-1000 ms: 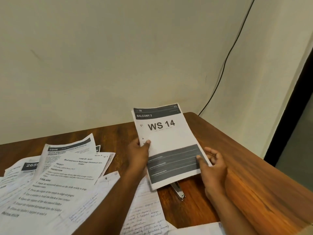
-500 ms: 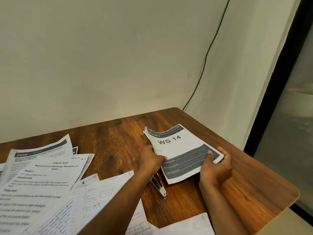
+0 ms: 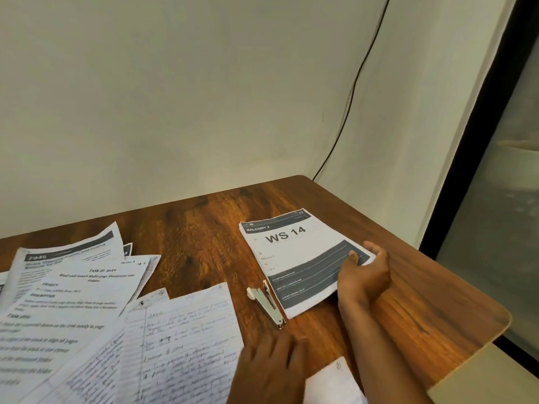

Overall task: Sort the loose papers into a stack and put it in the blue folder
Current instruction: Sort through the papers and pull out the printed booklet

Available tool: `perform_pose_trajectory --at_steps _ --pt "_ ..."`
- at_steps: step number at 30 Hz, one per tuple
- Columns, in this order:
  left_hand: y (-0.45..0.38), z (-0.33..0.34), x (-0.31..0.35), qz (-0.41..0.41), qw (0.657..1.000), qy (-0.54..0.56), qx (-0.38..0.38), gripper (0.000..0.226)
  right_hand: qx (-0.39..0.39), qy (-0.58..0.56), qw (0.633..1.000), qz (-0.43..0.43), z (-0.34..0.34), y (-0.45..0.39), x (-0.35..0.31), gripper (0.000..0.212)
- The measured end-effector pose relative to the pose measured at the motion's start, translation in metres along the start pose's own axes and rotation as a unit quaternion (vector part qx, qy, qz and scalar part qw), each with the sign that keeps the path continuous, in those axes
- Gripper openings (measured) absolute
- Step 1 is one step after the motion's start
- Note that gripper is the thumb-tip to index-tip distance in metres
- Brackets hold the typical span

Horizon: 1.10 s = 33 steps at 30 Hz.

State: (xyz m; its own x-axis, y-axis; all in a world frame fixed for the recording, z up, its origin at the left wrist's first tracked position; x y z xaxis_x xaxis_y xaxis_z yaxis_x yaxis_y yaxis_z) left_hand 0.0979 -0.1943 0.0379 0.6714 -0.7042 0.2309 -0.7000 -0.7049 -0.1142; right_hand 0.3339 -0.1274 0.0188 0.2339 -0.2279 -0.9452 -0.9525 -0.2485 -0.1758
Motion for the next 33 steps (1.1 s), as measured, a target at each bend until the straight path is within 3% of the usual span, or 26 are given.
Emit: perform_pose_trajectory --at_steps 2,7,12,15,18,21,24,28,33 --pt "0.0 0.007 -0.017 -0.026 0.998 0.006 -0.05 0.079 -0.011 0.01 1.0 -0.009 0.0 0.001 -0.001 0.039" --pt "0.012 -0.003 -0.019 -0.072 0.993 0.034 -0.088 0.067 -0.026 0.03 0.999 -0.029 0.001 0.002 -0.002 0.045" --pt "0.018 -0.014 -0.016 -0.071 0.981 0.176 -0.044 0.047 -0.014 0.05 0.998 -0.024 0.001 0.004 -0.005 0.055" --pt "0.019 -0.015 -0.036 -0.135 0.962 0.228 -0.065 0.043 -0.004 0.063 0.998 -0.03 0.001 0.004 -0.004 0.061" --pt "0.02 -0.026 -0.059 -0.163 0.95 0.264 -0.025 0.031 0.006 0.07 0.997 -0.035 -0.001 0.004 -0.004 0.062" --pt "0.016 -0.046 -0.08 -0.155 0.942 0.297 0.013 0.018 0.022 0.09 0.994 -0.062 -0.002 0.007 -0.009 0.058" --pt "0.009 -0.063 -0.103 -0.15 0.941 0.303 0.026 0.026 0.03 0.098 0.983 -0.151 -0.005 0.018 -0.024 0.04" --pt "0.004 -0.061 -0.14 -0.174 0.938 0.297 0.033 0.022 -0.108 0.037 0.958 -0.264 0.009 0.046 -0.041 0.019" --pt "0.01 -0.057 -0.172 -0.21 0.942 0.257 0.052 0.025 -0.249 0.07 0.894 -0.366 0.027 0.078 -0.052 0.022"
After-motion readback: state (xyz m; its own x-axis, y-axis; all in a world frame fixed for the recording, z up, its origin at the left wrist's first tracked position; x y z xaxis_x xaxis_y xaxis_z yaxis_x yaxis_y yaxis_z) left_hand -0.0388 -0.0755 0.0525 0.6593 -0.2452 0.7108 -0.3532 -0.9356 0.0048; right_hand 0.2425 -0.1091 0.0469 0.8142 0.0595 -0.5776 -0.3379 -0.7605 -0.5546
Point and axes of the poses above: each hand's wrist, its own y-axis away from the middle knuckle, its own z-axis out of the palm, x = y × z, the point moved 7 cm from there along -y, towards the middle knuckle, and after that the axes turned 14 degrees about y, right-handed, at the moved point
